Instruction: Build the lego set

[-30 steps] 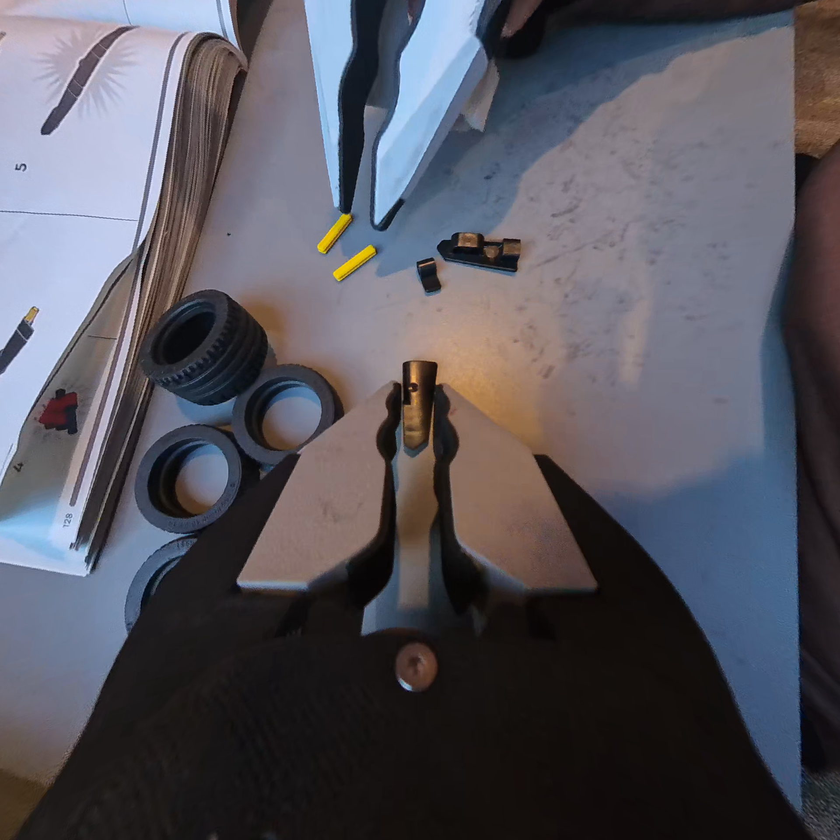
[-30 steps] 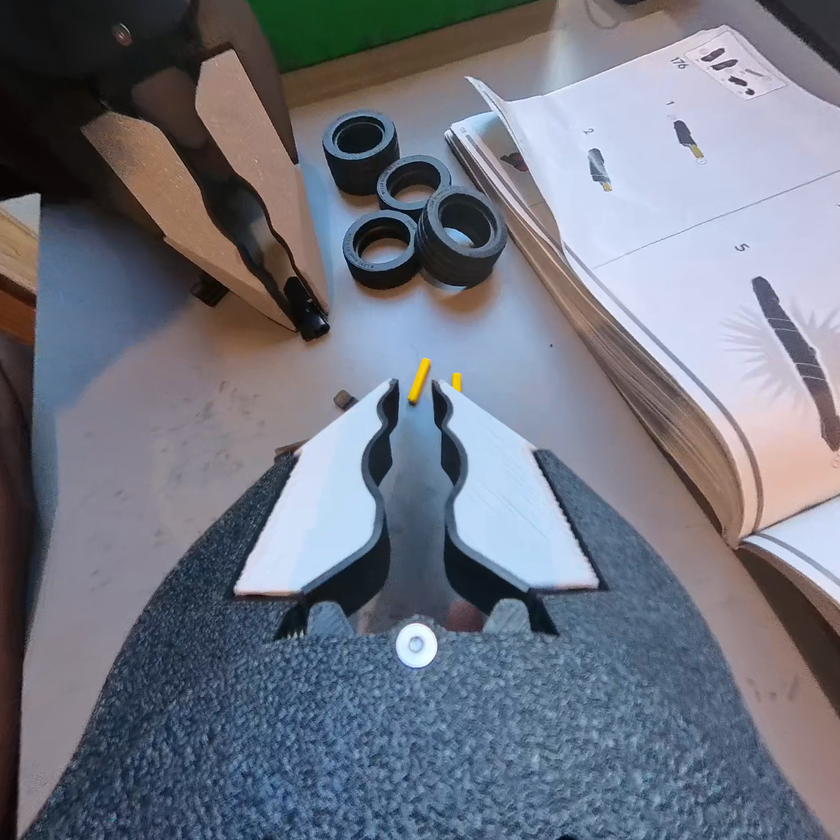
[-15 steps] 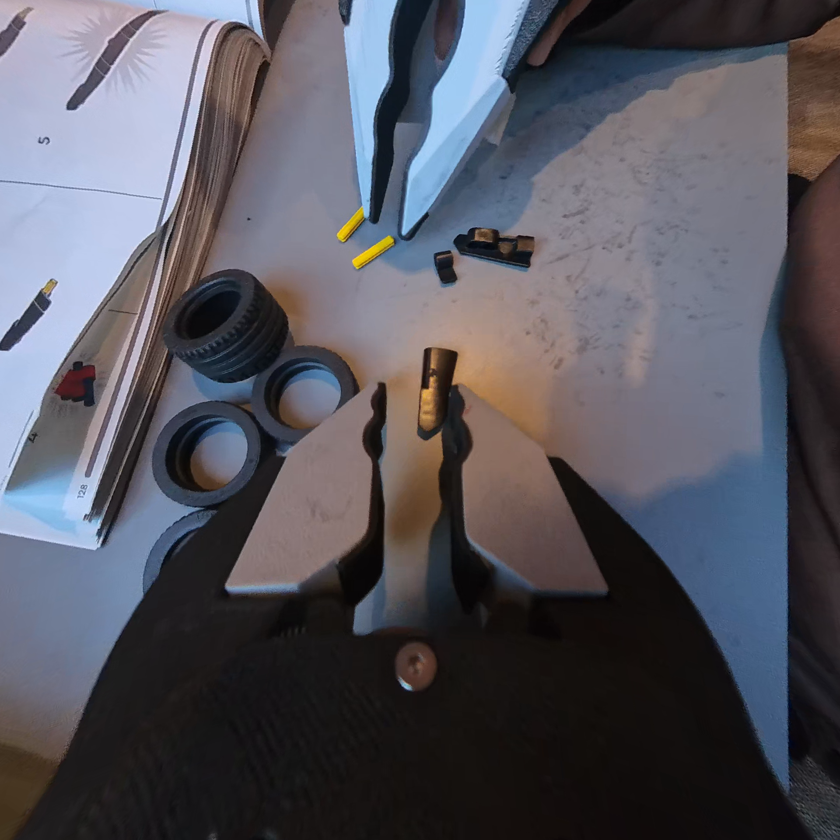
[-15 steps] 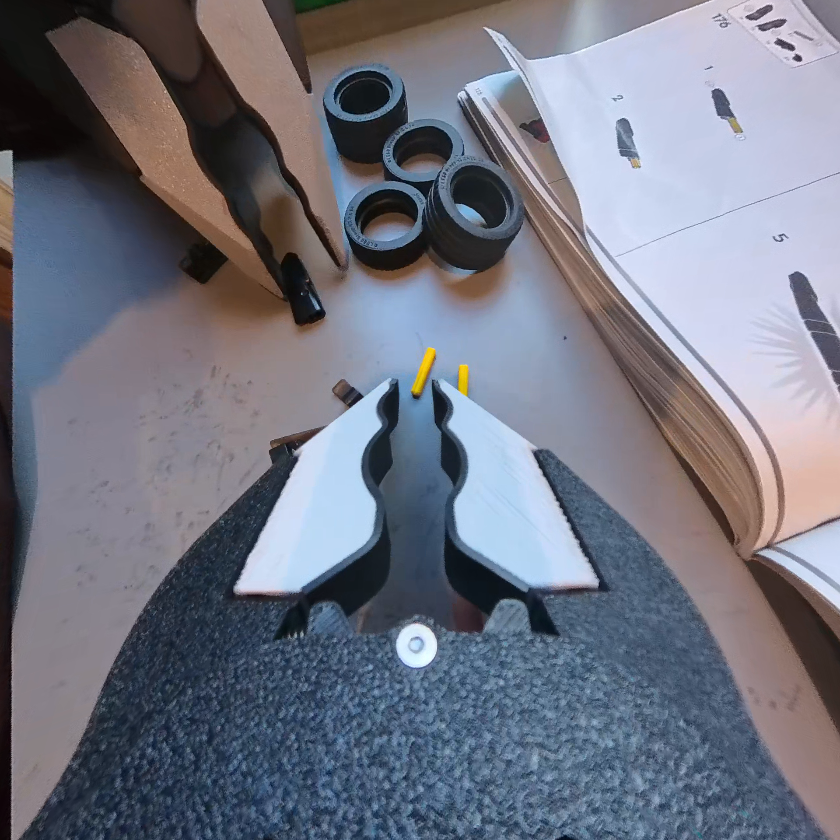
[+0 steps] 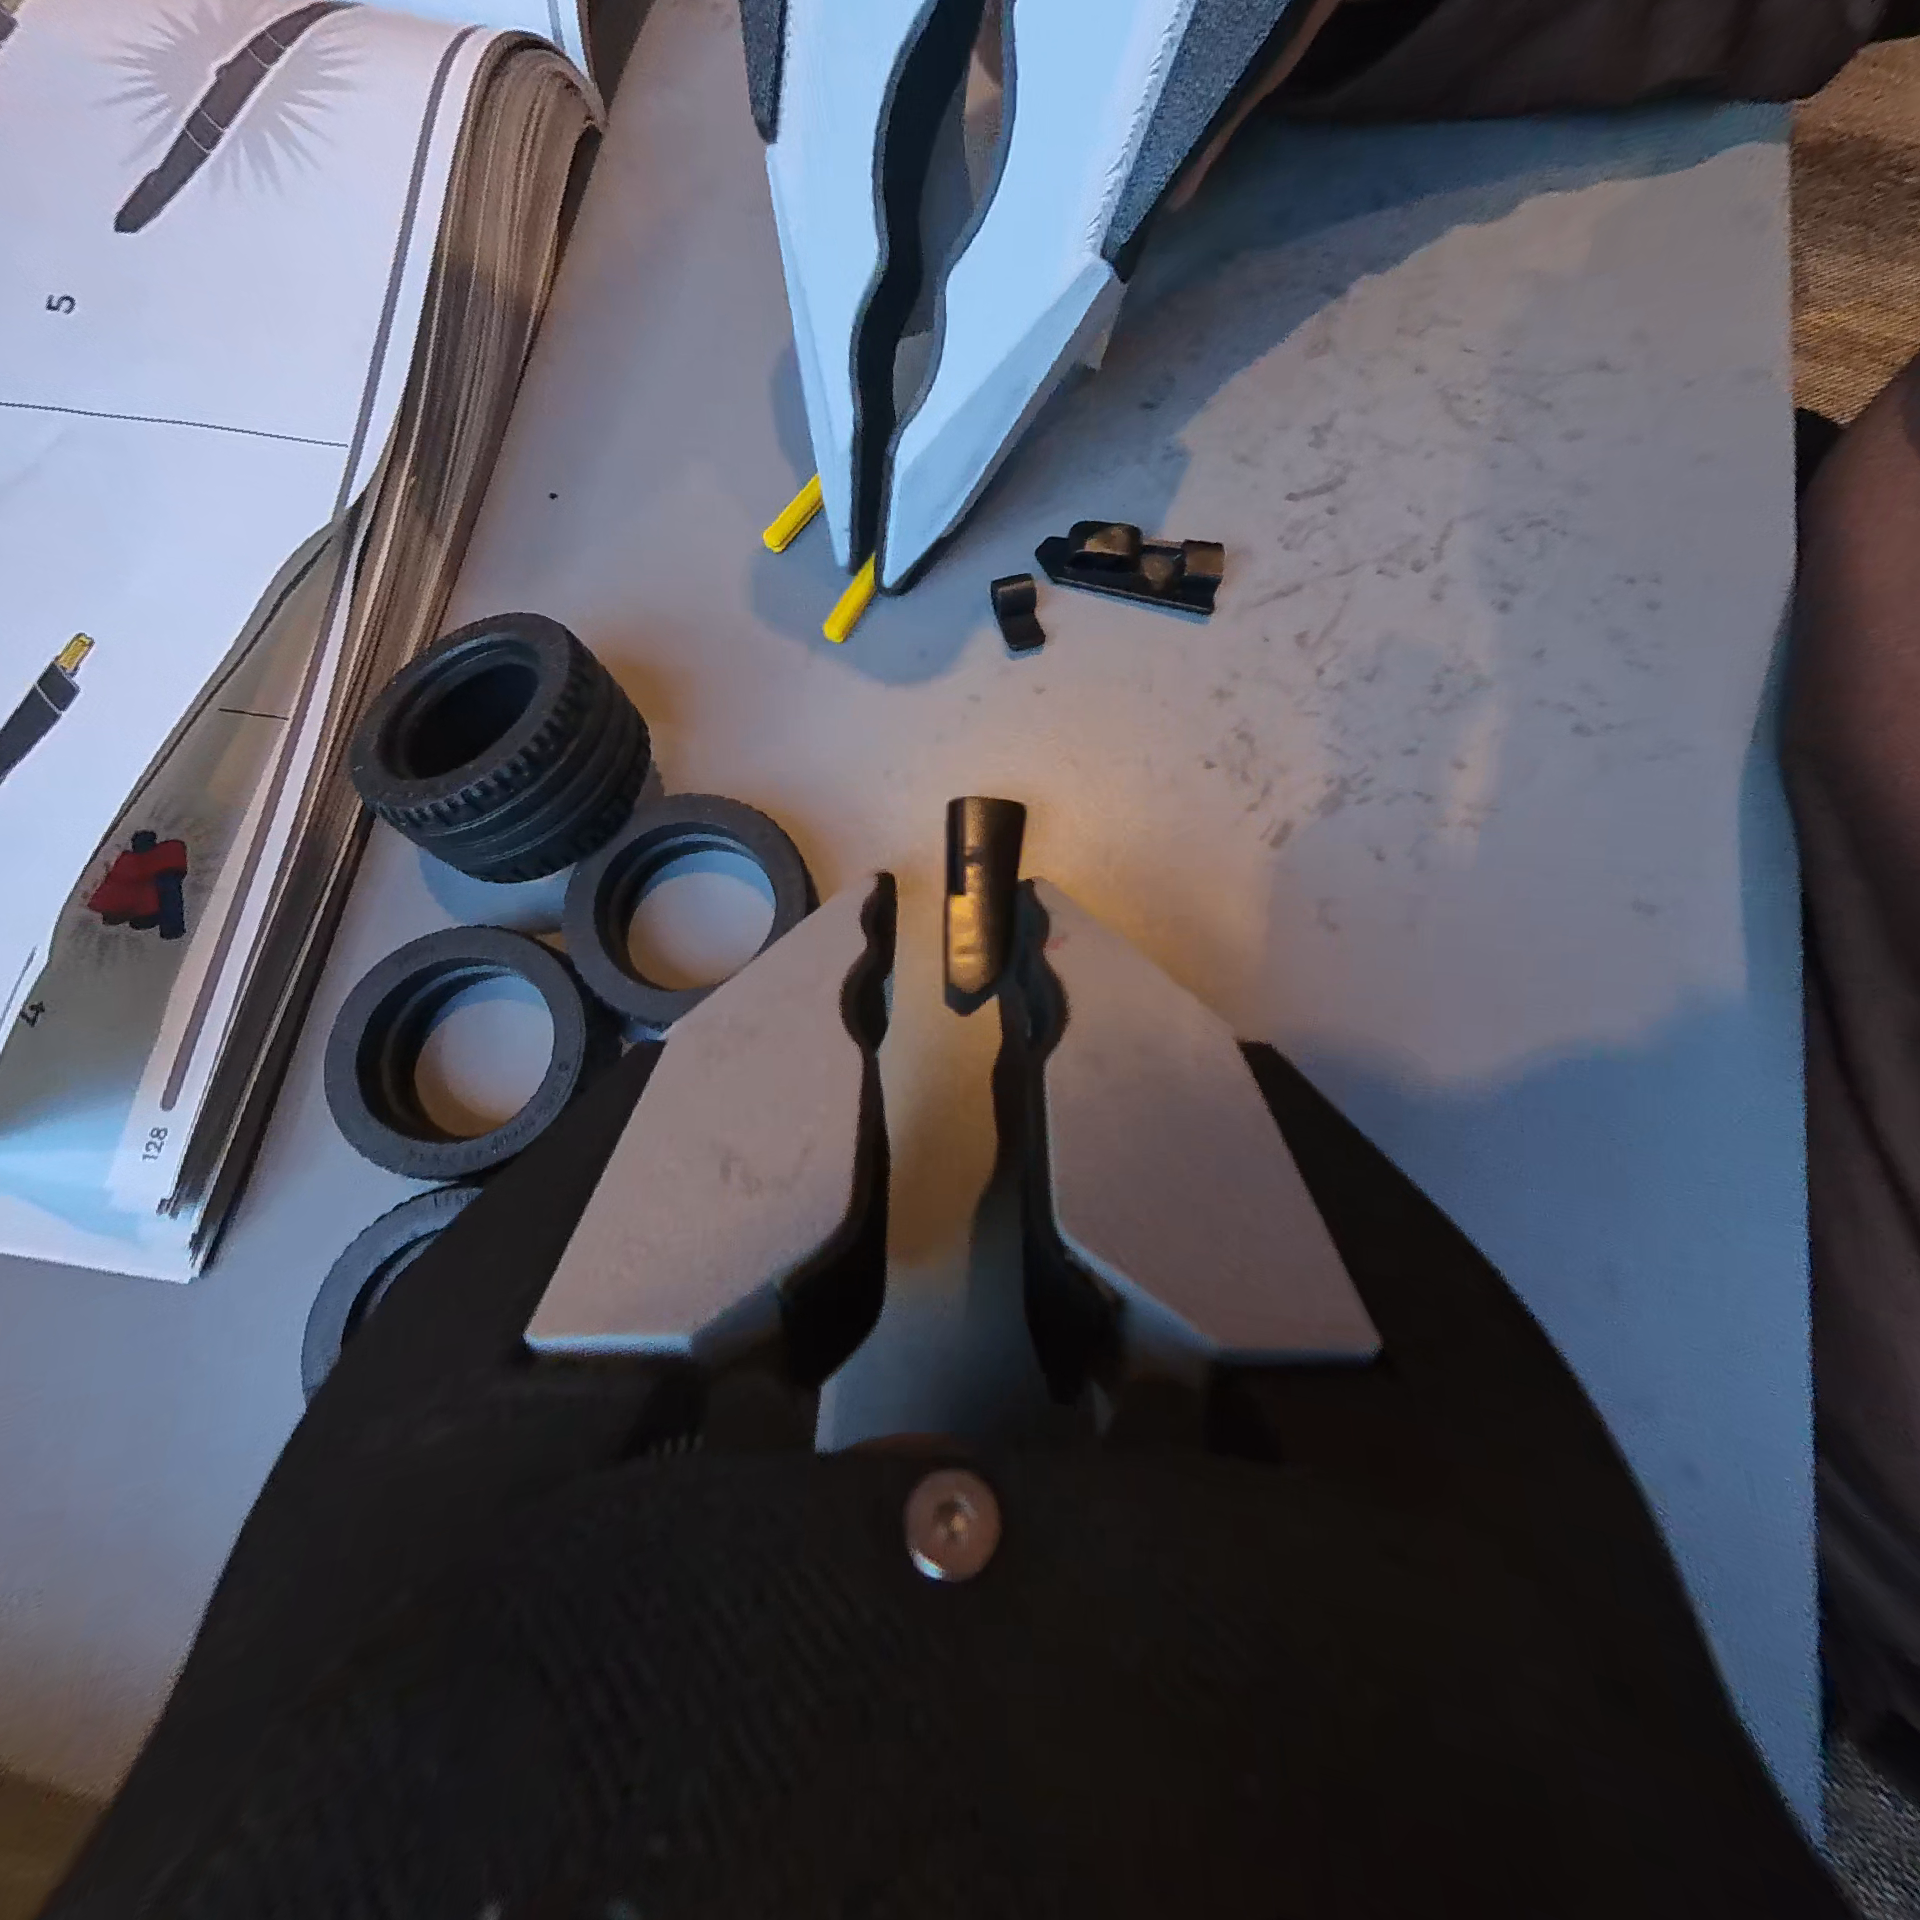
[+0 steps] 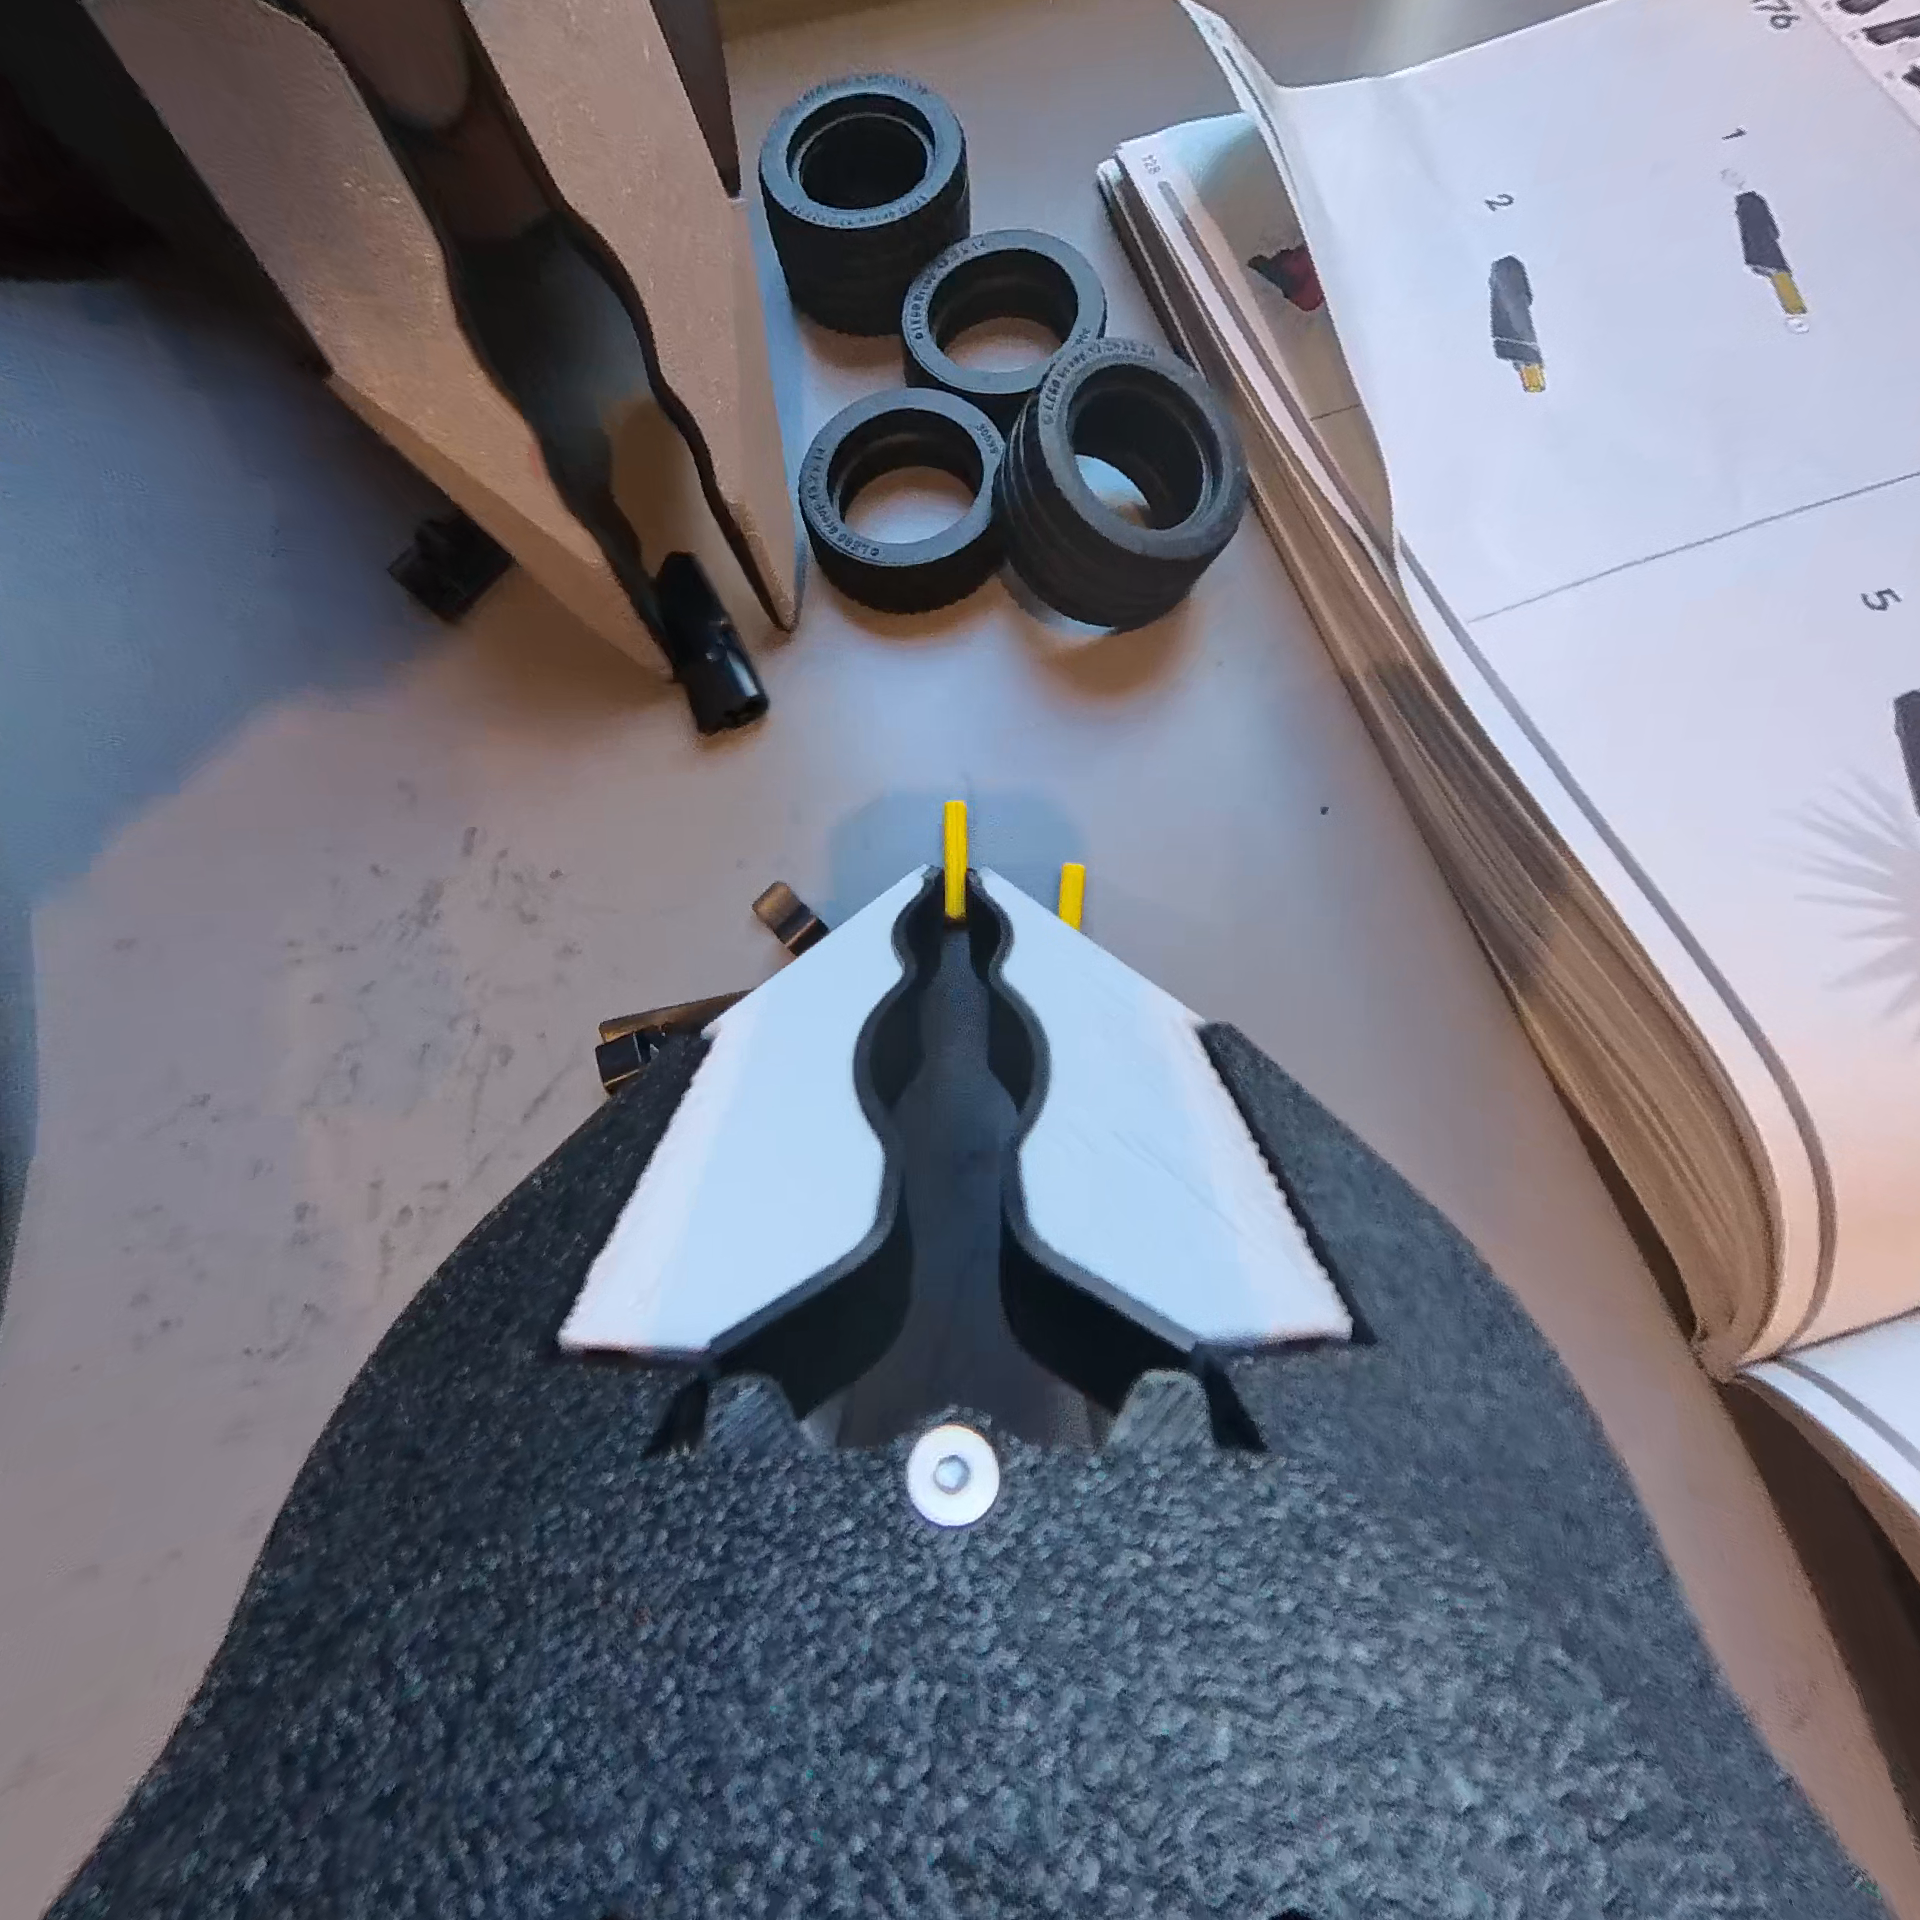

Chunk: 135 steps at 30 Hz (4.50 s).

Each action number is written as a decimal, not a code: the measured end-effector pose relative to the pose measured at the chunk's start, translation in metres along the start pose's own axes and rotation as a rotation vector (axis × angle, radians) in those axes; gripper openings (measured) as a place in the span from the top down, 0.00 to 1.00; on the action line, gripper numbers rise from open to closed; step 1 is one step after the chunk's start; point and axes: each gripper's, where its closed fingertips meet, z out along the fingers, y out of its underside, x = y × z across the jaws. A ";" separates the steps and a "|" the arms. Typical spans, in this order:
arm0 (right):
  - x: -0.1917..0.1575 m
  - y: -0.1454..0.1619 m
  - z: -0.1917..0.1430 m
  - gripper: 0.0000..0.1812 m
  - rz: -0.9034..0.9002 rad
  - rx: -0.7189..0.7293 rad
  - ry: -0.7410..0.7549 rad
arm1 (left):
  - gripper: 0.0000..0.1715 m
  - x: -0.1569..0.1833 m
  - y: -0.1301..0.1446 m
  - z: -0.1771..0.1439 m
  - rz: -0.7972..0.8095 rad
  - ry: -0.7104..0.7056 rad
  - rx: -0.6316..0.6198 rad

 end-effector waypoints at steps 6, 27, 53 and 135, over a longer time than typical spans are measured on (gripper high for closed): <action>-0.006 -0.007 0.000 0.99 -0.057 0.034 -0.001 | 0.94 0.003 0.000 0.001 0.026 0.013 -0.001; -0.045 -0.011 0.013 0.99 -0.221 -0.001 -0.141 | 0.93 0.010 0.001 0.000 0.085 0.065 0.000; -0.045 -0.011 0.014 0.99 -0.197 -0.008 -0.159 | 0.94 0.012 0.001 0.000 0.102 0.089 0.001; -0.054 -0.043 -0.021 0.98 -0.280 0.278 -0.148 | 0.99 0.023 -0.047 -0.013 -0.006 0.173 0.261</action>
